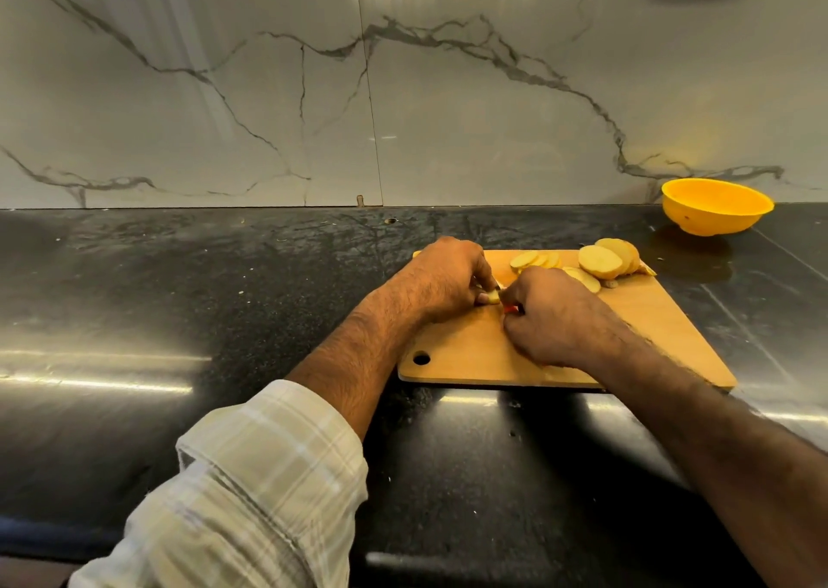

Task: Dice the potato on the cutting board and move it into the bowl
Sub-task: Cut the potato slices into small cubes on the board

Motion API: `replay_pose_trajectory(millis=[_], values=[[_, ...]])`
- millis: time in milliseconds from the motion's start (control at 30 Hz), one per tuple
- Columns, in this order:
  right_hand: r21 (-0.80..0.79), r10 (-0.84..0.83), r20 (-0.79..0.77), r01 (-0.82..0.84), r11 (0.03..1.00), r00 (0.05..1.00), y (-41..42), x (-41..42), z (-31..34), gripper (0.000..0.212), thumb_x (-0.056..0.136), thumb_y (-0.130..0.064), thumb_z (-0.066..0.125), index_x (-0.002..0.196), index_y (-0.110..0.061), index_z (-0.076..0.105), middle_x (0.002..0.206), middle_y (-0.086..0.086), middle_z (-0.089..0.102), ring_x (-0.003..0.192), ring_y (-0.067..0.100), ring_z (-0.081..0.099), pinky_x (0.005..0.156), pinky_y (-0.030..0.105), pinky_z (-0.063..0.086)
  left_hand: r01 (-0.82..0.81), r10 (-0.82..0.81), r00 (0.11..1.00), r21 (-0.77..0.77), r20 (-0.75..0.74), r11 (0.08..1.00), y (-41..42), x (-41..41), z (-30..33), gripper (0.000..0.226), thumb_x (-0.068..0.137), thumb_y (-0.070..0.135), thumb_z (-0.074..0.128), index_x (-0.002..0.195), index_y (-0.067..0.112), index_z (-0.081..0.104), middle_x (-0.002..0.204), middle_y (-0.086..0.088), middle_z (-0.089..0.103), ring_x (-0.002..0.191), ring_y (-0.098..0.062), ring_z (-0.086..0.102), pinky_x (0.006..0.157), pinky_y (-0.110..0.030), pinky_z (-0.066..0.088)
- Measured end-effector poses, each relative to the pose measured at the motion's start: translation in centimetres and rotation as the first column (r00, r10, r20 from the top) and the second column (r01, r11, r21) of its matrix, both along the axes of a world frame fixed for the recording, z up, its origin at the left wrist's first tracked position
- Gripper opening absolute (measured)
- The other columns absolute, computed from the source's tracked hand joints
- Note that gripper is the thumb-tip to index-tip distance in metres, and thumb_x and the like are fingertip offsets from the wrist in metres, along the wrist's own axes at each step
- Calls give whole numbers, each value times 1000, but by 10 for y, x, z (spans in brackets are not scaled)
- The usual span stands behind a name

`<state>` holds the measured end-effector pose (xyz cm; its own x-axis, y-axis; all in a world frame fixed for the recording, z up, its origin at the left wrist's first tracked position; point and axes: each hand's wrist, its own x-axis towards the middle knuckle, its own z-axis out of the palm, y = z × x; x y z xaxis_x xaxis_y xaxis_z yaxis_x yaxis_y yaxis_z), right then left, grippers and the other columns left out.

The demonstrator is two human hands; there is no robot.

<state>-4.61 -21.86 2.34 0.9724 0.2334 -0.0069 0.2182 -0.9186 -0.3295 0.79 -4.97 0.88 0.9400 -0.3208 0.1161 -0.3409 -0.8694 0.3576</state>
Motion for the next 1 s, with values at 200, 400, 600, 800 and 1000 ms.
replay_pose_trajectory(millis=[200, 400, 600, 800, 1000], values=[[29, -5, 163, 0, 1000, 987, -4, -12, -4, 31, 99, -29, 59, 124, -19, 74, 117, 3, 74, 103, 22, 65, 86, 37, 59, -2, 3, 1000, -20, 30, 1000, 7, -1, 0, 18, 88, 18, 84, 106, 21, 82, 113, 7, 72, 105, -11, 66, 99, -37, 58], [-37, 4, 72, -1, 999, 997, -2, -20, 0, 38, 98, -31, 63, 135, -26, 68, 126, 0, 69, 109, 20, 62, 88, 35, 58, 28, -28, 999, 18, 26, 999, 6, 1, 2, 19, 90, 19, 82, 109, 22, 83, 116, 8, 70, 108, -11, 64, 99, -39, 57], [-119, 14, 67, -6, 993, 998, 9, -10, 0, 33, 95, -29, 68, 127, -22, 64, 116, 1, 64, 100, 18, 56, 85, 36, 57, 27, -26, 999, -19, 23, 999, 7, 2, 2, 16, 89, 15, 84, 104, 20, 84, 111, 6, 74, 102, -11, 68, 92, -37, 60], [-41, 7, 103, -3, 999, 995, 1, -7, -5, 32, 96, -33, 63, 126, -25, 70, 116, -2, 68, 102, 18, 62, 85, 37, 59, -3, 4, 1000, -86, 9, 996, 11, 1, -3, 15, 87, 14, 85, 100, 20, 84, 107, 8, 75, 100, -8, 68, 94, -34, 60], [-38, 6, 99, -2, 999, 995, -1, -17, -2, 37, 96, -35, 63, 132, -28, 69, 125, -1, 69, 108, 19, 63, 88, 37, 60, -15, 15, 1000, -93, -5, 996, 11, 0, -1, 15, 88, 13, 84, 101, 18, 84, 108, 8, 73, 101, -9, 67, 94, -36, 60]])
